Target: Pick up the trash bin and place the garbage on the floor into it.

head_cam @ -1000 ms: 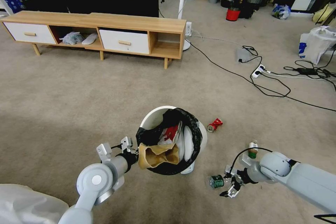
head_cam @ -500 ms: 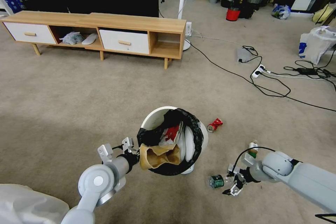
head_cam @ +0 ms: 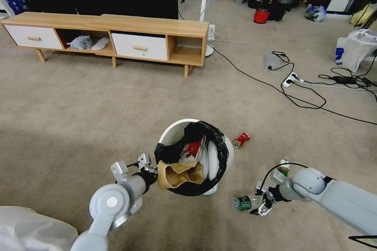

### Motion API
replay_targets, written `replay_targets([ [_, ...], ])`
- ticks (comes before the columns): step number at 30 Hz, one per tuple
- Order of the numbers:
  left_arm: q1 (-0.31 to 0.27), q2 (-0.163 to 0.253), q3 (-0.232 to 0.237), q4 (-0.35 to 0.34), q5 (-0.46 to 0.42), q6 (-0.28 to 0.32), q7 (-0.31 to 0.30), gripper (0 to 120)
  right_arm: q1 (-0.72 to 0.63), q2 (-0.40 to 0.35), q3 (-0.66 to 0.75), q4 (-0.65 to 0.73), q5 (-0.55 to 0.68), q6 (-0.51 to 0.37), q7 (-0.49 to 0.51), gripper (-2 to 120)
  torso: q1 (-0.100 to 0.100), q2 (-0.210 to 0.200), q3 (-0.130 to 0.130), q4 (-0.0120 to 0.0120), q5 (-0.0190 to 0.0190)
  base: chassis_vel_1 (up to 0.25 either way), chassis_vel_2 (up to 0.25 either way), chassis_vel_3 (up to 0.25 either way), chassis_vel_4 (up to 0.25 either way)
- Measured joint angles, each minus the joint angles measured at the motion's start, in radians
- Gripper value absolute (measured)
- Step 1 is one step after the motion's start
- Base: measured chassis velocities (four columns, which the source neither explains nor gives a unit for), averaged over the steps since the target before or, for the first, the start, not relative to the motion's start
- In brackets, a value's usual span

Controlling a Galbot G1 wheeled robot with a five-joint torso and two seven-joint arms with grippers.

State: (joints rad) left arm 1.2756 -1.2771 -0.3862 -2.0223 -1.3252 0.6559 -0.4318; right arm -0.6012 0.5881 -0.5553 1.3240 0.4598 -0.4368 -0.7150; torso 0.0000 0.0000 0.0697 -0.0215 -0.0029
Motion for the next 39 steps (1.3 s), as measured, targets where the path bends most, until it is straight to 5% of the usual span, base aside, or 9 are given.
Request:
replay_targets([
  [39, 0.005, 0.020, -0.004, 0.002, -0.005, -0.003, 0.013, 0, 0.055, 0.130, -0.058, -0.192, -0.092, 0.033, -0.018, 100, 0.000, 0.000, 0.000, -0.0001, 0.0000, 0.000, 0.000, 0.000, 0.000],
])
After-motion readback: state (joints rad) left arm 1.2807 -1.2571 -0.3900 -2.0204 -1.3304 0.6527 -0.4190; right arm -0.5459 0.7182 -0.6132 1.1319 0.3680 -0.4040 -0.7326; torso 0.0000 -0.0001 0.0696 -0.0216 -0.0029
